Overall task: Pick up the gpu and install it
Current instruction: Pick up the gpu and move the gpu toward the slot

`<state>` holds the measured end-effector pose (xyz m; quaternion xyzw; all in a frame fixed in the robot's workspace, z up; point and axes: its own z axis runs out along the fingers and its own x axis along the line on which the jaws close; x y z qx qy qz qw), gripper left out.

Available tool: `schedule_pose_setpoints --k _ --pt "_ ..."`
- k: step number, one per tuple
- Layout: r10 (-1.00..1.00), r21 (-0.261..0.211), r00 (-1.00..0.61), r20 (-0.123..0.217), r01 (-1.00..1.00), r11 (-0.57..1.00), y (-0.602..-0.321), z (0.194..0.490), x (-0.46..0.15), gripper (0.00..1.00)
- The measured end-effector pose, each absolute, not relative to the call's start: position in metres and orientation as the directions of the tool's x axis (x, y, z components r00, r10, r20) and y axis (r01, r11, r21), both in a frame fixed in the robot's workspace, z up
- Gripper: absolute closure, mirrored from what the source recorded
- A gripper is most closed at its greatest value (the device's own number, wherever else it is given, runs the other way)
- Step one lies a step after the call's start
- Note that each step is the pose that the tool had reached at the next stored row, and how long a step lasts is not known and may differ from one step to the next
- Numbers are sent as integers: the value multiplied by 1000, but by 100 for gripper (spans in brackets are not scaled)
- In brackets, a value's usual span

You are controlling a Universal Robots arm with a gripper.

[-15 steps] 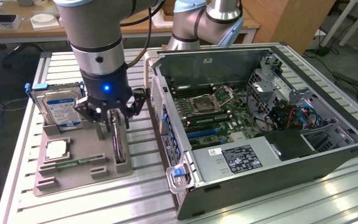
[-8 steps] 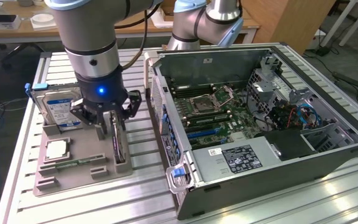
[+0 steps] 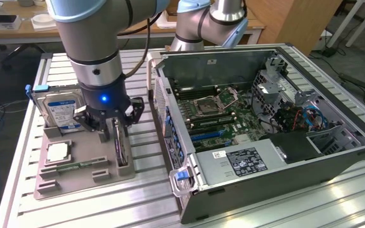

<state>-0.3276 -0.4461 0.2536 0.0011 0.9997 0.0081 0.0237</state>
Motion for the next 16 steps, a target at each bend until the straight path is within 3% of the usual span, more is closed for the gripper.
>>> schedule_pose_setpoints --k 7,16 --pt "90 12 -995 -47 90 996 -446 244 -327 53" --pt "49 11 -998 -48 48 999 -446 241 -327 53"
